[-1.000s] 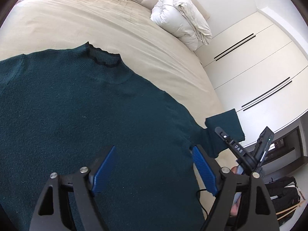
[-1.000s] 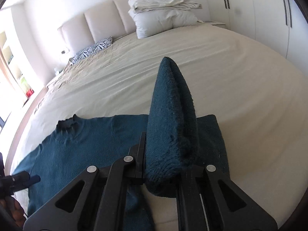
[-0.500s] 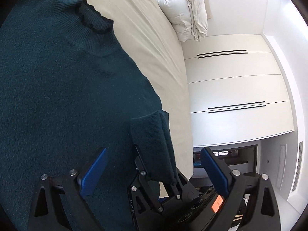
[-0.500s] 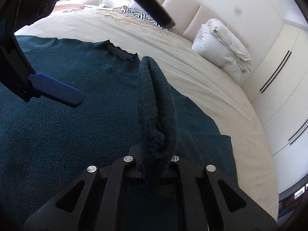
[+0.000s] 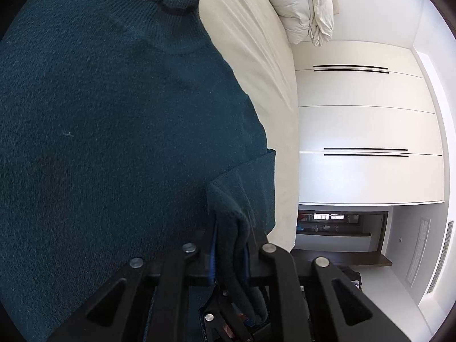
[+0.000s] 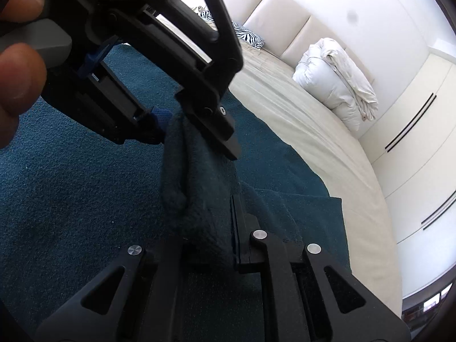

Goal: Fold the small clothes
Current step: 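Carry the sleeve across the body with the right tool while the left tool grasps its cuff, then lay the held sleeve across the sweater body with the left tool and open it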

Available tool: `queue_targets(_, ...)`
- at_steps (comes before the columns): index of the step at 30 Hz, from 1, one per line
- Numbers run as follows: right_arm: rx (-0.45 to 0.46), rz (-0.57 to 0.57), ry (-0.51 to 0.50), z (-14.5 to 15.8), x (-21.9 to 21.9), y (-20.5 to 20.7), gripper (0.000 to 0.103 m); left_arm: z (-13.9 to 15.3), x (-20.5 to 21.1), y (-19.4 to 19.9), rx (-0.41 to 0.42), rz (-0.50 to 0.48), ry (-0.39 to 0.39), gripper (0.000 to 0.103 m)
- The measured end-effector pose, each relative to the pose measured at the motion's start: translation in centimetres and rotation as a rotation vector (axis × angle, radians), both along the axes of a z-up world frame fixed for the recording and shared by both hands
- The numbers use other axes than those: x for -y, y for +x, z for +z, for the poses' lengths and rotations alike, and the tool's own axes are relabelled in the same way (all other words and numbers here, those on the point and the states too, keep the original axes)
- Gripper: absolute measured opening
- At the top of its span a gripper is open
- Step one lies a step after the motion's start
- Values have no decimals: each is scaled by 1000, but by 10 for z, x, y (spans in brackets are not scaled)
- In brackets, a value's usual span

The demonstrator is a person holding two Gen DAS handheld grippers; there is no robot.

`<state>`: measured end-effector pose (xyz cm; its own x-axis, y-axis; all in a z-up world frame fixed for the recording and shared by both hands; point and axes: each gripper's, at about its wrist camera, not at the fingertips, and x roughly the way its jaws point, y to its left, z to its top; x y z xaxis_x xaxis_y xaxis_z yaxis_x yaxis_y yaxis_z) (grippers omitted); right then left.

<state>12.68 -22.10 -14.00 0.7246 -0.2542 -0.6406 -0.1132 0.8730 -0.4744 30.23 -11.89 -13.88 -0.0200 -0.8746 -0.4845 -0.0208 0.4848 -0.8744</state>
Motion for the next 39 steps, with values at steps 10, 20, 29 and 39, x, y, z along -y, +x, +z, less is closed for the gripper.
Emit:
queue_targets(10, -1, -104, 392, 29, 78, -23, 15, 24, -18, 3, 96, -7, 38, 9)
queue_targets(20, 36, -248, 751, 40, 161, -53, 15, 59, -81, 35, 217, 17, 214, 9)
queue_targets(29, 22, -329, 922, 34, 206, -57, 15, 38, -137, 55, 216, 101, 324, 9)
queue_targets(39, 27, -356, 1053, 35, 241, -46, 15, 18, -157, 58, 189, 117, 372, 9)
